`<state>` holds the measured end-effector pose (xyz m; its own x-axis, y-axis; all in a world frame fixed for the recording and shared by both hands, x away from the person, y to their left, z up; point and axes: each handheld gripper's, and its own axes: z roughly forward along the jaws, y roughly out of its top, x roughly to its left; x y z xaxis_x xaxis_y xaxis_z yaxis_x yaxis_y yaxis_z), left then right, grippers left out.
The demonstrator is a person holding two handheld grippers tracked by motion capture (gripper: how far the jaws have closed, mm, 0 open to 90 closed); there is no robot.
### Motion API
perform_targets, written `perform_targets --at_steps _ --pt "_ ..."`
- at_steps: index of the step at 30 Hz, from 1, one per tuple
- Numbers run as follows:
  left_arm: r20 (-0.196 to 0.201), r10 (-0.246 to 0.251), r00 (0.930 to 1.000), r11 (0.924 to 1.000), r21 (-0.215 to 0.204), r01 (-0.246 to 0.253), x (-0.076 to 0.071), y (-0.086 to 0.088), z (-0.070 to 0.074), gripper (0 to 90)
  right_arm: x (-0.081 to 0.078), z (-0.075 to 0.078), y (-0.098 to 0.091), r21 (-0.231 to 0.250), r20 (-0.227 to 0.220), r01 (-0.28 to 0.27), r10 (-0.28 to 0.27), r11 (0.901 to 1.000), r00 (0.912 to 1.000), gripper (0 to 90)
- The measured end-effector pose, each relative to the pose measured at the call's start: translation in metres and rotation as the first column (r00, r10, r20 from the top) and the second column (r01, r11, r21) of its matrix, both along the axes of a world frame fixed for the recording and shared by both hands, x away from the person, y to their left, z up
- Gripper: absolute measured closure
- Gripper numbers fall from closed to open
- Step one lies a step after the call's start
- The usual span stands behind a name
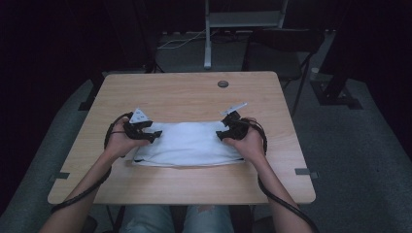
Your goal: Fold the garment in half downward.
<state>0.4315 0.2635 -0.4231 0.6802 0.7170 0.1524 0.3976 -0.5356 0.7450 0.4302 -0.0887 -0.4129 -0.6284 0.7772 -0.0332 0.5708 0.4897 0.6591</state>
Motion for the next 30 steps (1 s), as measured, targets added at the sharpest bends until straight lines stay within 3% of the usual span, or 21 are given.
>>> perform_targets --at_steps 7,13,18,24,30 --pt "-0.027 0.018 0.9995 0.9998 0.003 -0.018 0.009 0.001 -0.009 40.8 0.009 -0.012 0.002 -0.027 -0.029 0.016 -0.017 0.9995 0.9994 39.9" --pt "-0.015 0.027 0.9995 0.9996 0.004 -0.026 0.008 0.002 -0.008 40.7 0.008 -0.013 -0.001 -0.021 -0.023 0.040 -0.041 0.9990 0.9989 38.9" --pt "0.010 -0.031 0.9995 0.9995 0.000 0.031 -0.021 0.003 -0.001 39.6 -0.018 0.001 0.000 0.001 0.011 -0.004 0.004 1.0000 0.9999 37.7" --pt "0.021 -0.095 0.9952 0.9954 -0.010 0.095 -0.060 0.004 0.001 39.4 -0.055 0.002 -0.001 -0.020 -0.003 -0.064 0.064 0.9978 0.9980 34.9" --pt "0.015 -0.095 0.9953 0.9951 0.027 0.095 -0.071 0.011 -0.006 39.2 -0.068 -0.010 -0.006 -0.032 -0.017 -0.050 0.049 0.9983 0.9986 34.9"
